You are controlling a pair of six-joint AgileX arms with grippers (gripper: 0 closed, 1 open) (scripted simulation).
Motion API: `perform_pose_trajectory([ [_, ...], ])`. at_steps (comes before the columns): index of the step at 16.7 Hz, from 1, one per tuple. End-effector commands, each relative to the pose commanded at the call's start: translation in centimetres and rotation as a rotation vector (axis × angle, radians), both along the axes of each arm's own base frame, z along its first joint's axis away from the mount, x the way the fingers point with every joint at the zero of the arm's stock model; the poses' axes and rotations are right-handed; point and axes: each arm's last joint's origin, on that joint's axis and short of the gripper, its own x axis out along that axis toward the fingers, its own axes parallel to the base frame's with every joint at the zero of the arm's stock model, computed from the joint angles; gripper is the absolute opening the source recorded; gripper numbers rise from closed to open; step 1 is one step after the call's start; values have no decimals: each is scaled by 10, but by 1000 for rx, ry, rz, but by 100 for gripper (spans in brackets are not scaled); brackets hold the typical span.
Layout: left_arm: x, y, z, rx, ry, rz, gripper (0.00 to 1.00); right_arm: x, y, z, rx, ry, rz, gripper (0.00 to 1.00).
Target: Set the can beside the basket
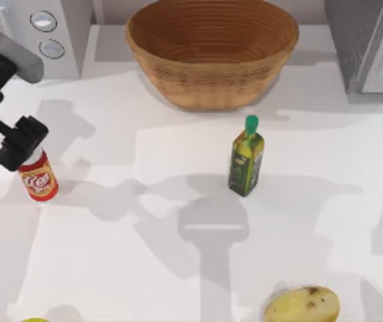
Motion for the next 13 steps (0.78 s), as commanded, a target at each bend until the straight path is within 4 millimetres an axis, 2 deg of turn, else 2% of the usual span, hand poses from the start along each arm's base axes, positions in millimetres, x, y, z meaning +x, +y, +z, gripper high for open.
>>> perform_pose_trajectory([
  [3, 37, -9, -18, 35, 163, -86, 100, 0, 0, 0, 0, 0, 0, 100],
  [5, 52, -14, -27, 49, 239, -131, 100, 0, 0, 0, 0, 0, 0, 100],
  [8, 60, -18, -34, 57, 291, -167, 100, 0, 0, 0, 0, 0, 0, 100],
  [13, 61, -16, -34, 57, 290, -161, 100, 0, 0, 0, 0, 0, 0, 100],
])
